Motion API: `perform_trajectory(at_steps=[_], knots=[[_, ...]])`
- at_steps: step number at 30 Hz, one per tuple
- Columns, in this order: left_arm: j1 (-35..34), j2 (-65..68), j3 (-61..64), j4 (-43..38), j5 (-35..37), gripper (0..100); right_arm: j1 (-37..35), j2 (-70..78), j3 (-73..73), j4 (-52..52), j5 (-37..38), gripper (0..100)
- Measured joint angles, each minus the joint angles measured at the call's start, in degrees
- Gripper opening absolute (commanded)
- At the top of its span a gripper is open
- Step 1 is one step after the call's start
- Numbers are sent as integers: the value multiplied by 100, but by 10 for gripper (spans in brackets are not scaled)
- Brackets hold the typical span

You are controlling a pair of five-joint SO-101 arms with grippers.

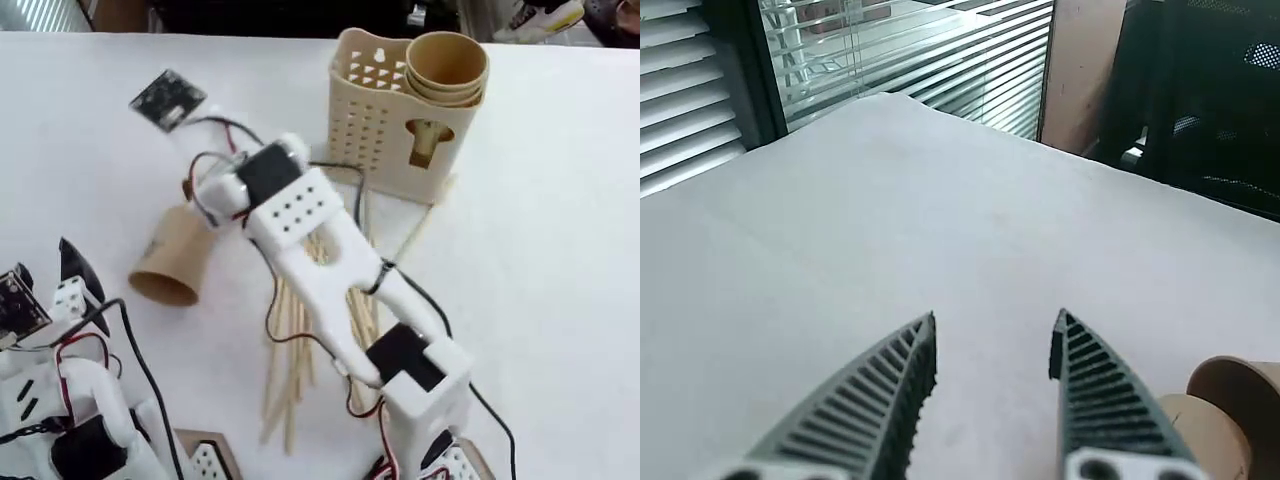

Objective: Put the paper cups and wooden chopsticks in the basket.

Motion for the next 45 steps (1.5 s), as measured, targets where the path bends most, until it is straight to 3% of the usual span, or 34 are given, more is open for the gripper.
perform_trajectory(at_steps=[8, 16, 21, 28, 35, 45], knots=[[0, 0, 9, 0, 0, 196, -211, 0, 1626, -2198, 44, 323], [0, 0, 9, 0, 0, 196, -105, 422, 2180, -3411, 448, 323], [0, 0, 9, 0, 0, 196, 185, 563, 2180, -3446, 457, 313], [0, 0, 9, 0, 0, 196, 343, 563, 2180, -3244, 536, 117], [0, 0, 9, 0, 0, 196, 738, 554, 2180, -3200, 1240, 29], [0, 0, 9, 0, 0, 196, 932, -62, 2180, -2558, 1284, 19]])
